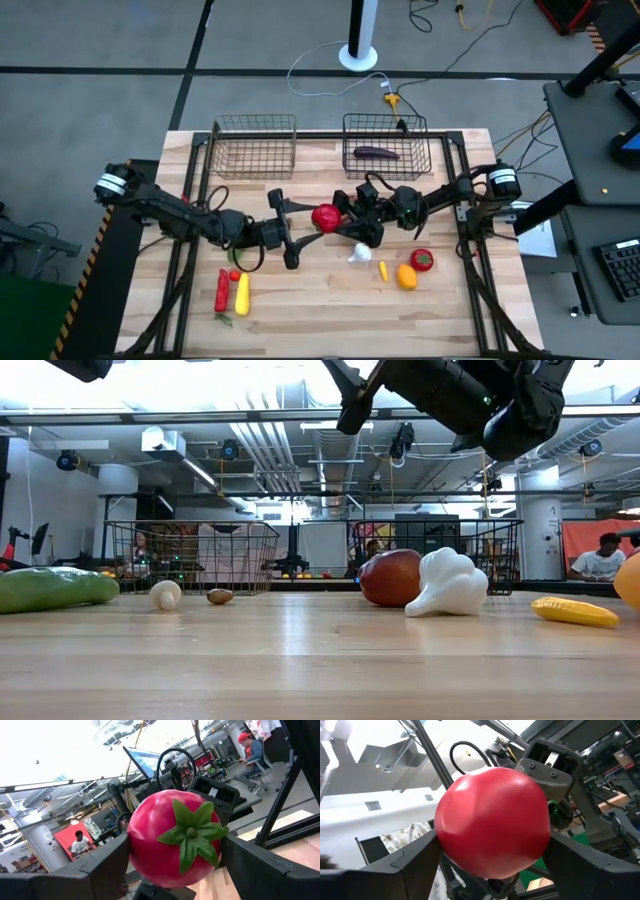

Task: Sort produce into baskets
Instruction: Put the middle tomato into the left wire basket

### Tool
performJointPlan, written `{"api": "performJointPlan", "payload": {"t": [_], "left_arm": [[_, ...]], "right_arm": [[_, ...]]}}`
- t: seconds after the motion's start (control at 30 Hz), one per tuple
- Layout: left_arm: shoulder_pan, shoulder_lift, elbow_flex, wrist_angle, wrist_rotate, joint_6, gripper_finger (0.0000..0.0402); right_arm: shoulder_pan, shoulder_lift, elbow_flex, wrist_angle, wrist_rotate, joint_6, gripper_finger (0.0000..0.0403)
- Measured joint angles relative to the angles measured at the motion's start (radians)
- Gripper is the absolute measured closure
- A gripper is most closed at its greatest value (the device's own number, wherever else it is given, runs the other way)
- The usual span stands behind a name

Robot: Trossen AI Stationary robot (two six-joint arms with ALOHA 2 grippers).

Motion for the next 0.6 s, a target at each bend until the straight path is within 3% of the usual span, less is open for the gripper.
{"api": "performJointPlan", "payload": {"t": [0.33,0.6], "left_arm": [[0.001,0.012,0.0,0.032,0.002,-0.021,0.0098],[0.004,0.014,0.0,0.042,0.003,0.068,0.0076]], "right_arm": [[0.0,-0.001,0.0,0.0,0.013,0.0,0.0094],[0.0,-0.002,0.001,-0.001,0.031,-0.002,0.0094]]}}
